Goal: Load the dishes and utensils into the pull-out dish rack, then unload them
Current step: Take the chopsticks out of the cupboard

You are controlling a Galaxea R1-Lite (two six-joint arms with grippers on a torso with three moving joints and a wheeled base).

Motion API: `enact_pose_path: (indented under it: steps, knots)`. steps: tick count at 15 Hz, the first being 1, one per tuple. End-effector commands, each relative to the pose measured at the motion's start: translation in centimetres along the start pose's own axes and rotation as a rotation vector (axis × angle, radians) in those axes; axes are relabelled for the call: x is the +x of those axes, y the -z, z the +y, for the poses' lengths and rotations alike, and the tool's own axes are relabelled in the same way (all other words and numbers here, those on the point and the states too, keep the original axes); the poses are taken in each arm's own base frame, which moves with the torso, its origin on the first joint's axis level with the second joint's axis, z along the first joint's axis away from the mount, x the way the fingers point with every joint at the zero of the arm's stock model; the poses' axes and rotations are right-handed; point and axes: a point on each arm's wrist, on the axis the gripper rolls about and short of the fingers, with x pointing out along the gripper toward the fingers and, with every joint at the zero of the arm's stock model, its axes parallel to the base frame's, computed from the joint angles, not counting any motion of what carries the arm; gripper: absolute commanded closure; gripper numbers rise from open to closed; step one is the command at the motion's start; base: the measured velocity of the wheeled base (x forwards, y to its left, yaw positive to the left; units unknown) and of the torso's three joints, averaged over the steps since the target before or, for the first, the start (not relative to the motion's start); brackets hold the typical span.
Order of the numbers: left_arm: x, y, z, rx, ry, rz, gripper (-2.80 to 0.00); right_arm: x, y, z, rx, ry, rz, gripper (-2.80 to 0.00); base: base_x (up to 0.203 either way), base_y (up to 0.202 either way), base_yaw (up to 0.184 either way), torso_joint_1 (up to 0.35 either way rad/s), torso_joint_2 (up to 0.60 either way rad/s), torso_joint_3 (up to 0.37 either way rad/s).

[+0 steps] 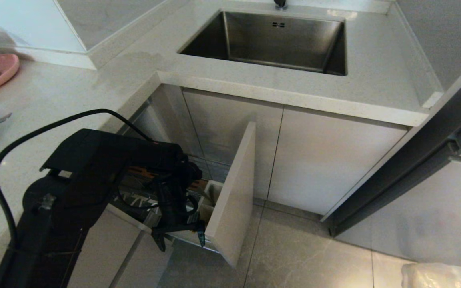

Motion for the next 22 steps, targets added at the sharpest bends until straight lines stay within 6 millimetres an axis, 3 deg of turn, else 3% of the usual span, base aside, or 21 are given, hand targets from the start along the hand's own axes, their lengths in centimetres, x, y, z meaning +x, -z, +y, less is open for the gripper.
enact_pose_path:
  steps: [1, 2, 3, 7, 16, 22]
  knots:
    - [0.1, 0.1, 0.0, -0.002, -0.002, 0.009, -2.8, 0.0, 0.0, 0.0, 0.0, 0.0, 0.001, 0.0, 0.0, 0.0, 0.0, 0.0, 0.0, 0.0]
    - [0.0, 0.1, 0.0, -0.001, -0.004, 0.009, -2.8, 0.0, 0.0, 0.0, 0.0, 0.0, 0.001, 0.0, 0.0, 0.0, 0.0, 0.0, 0.0, 0.0]
    - [-0.1, 0.1, 0.0, -0.002, -0.004, 0.007, 0.0, 0.0, 0.0, 0.0, 0.0, 0.0, 0.0, 0.0, 0.0, 0.0, 0.0, 0.0, 0.0, 0.0]
    - [-1.2, 0.7, 0.1, -0.002, -0.031, -0.015, 0.0, 0.0, 0.0, 0.0, 0.0, 0.0, 0.0, 0.0, 0.0, 0.0, 0.0, 0.0, 0.0, 0.0]
    - [-1.1, 0.9, -0.2, 0.006, -0.034, -0.008, 0.0, 0.0, 0.0, 0.0, 0.0, 0.0, 0.0, 0.0, 0.0, 0.0, 0.0, 0.0, 0.0, 0.0]
    - [-5.6, 3.7, -0.5, 0.026, 0.0, -0.08, 0.0, 0.0, 0.0, 0.0, 0.0, 0.0, 0.001, 0.0, 0.0, 0.0, 0.0, 0.0, 0.0, 0.0]
